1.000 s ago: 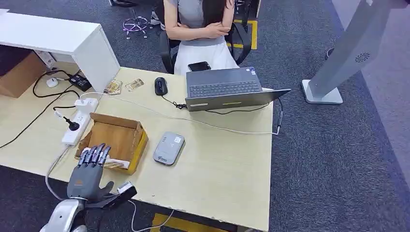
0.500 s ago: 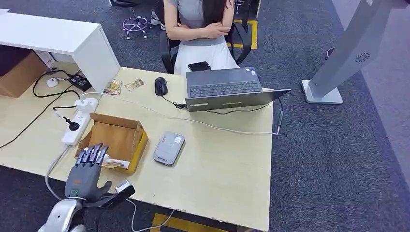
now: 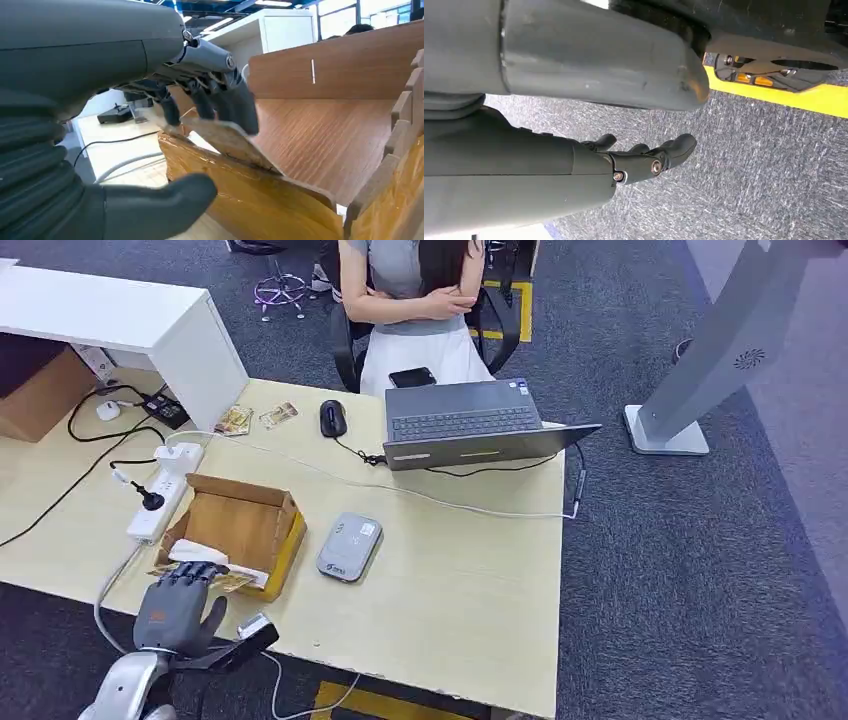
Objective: Pass the card to the sensor for recognition and then transmit it.
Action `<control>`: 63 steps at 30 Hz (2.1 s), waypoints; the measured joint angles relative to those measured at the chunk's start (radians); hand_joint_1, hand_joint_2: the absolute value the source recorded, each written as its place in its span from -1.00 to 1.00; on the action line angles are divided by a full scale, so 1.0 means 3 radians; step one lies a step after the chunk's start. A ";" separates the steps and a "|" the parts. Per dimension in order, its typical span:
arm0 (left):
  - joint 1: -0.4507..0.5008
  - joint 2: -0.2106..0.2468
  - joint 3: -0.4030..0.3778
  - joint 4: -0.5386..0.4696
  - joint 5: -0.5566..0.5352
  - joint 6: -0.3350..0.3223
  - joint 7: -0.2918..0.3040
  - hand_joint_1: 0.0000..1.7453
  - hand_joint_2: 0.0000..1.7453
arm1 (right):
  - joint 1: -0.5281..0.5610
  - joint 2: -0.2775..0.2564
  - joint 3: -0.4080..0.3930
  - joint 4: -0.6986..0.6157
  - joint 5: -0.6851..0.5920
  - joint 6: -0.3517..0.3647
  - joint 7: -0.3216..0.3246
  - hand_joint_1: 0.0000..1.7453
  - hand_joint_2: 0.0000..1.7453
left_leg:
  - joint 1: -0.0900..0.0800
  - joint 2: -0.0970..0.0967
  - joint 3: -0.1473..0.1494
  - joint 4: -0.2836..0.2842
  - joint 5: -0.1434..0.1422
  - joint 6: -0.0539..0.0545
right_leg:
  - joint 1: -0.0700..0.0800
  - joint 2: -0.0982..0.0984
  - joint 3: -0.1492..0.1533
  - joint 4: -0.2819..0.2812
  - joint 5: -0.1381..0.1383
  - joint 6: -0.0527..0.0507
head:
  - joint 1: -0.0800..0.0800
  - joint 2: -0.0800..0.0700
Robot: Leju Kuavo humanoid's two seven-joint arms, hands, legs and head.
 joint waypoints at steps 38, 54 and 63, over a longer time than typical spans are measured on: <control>-0.0985 0.0159 -0.0055 0.0058 0.0001 0.0052 -0.0140 1.00 1.00 | -0.0014 -0.0010 0.0052 0.0000 0.0149 0.0085 -0.0020 -1.00 -1.00 | 0.0001 -0.0004 0.0003 0.0001 0.0010 -0.0001 | 0.0001 -0.0005 0.0001 0.0002 0.0008 -0.0007 | 0.0002 0.0000; -0.3163 0.0220 -0.0579 0.1567 -0.0191 0.0001 -0.0065 1.00 1.00 | -0.0047 -0.0023 0.0116 0.0000 0.0279 0.0215 -0.0074 -1.00 -1.00 | 0.0000 0.0001 -0.0002 0.0005 0.0023 -0.0001 | 0.0000 0.0001 -0.0004 0.0004 0.0024 -0.0004 | -0.0001 0.0000; -0.3369 0.0193 -0.0660 0.1910 -0.0196 0.0052 -0.0065 1.00 1.00 | -0.0046 -0.0024 0.0132 0.0000 0.0279 0.0215 -0.0075 -1.00 -1.00 | 0.0000 0.0001 -0.0004 0.0005 0.0023 -0.0001 | 0.0001 0.0002 -0.0008 0.0003 0.0023 -0.0005 | 0.0000 0.0000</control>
